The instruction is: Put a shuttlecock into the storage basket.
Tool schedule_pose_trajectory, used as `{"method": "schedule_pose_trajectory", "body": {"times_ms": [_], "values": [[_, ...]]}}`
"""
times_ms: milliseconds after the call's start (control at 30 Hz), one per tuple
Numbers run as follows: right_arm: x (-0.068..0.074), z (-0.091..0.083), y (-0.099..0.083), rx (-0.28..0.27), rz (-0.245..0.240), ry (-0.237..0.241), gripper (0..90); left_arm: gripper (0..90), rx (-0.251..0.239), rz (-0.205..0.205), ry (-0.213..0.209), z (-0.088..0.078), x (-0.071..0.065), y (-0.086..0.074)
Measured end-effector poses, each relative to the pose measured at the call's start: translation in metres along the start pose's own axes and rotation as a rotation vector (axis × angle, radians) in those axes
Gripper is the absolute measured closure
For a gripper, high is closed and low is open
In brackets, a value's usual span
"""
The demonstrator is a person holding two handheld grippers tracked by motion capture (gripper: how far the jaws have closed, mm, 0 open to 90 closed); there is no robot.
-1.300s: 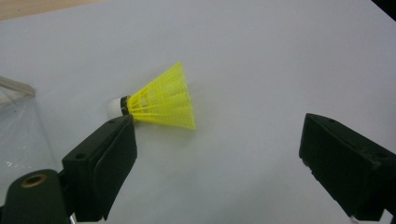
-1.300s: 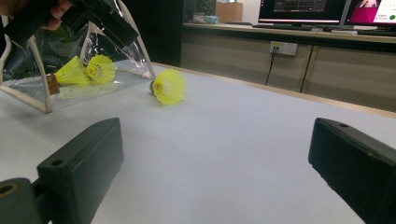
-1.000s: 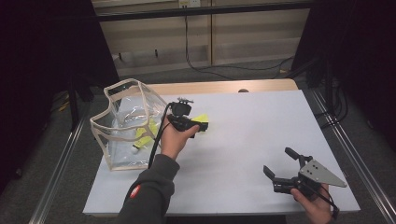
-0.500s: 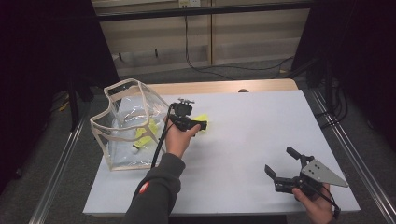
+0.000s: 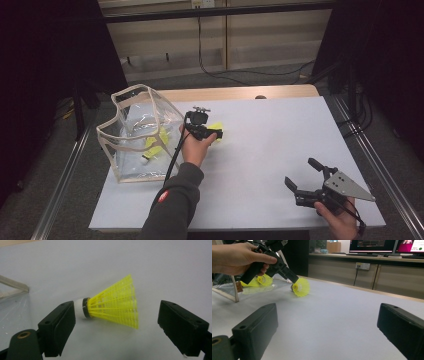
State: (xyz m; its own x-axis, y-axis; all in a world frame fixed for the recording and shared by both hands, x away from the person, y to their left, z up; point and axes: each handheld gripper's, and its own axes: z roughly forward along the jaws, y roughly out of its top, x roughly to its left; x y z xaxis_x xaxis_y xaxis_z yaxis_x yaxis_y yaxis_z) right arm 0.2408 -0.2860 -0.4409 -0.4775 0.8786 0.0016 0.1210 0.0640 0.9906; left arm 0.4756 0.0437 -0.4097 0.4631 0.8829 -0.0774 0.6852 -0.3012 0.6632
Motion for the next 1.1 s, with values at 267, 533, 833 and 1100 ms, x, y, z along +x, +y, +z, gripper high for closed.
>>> {"method": "schedule_pose_trajectory", "body": {"times_ms": [267, 533, 833, 1100], "values": [[0.0, 0.0, 0.0, 0.002, 0.001, 0.001, 2.9, 19.7, -0.009, 0.004, 0.021, 0.01, 0.0, -0.001], [0.0, -0.001, 0.0, 0.003, 0.001, 0.003, 3.3, 25.3, -0.001, 0.004, 0.042, 0.019, 0.001, -0.003], [-0.001, -0.001, 0.0, 0.002, 0.0, 0.004, 3.3, 44.8, 0.009, 0.045, 0.059, 0.022, -0.001, -0.006], [0.0, -0.001, 0.0, 0.002, 0.002, 0.003, 3.2, 73.1, 0.051, 0.039, 0.049, 0.015, 0.003, -0.01]]}}
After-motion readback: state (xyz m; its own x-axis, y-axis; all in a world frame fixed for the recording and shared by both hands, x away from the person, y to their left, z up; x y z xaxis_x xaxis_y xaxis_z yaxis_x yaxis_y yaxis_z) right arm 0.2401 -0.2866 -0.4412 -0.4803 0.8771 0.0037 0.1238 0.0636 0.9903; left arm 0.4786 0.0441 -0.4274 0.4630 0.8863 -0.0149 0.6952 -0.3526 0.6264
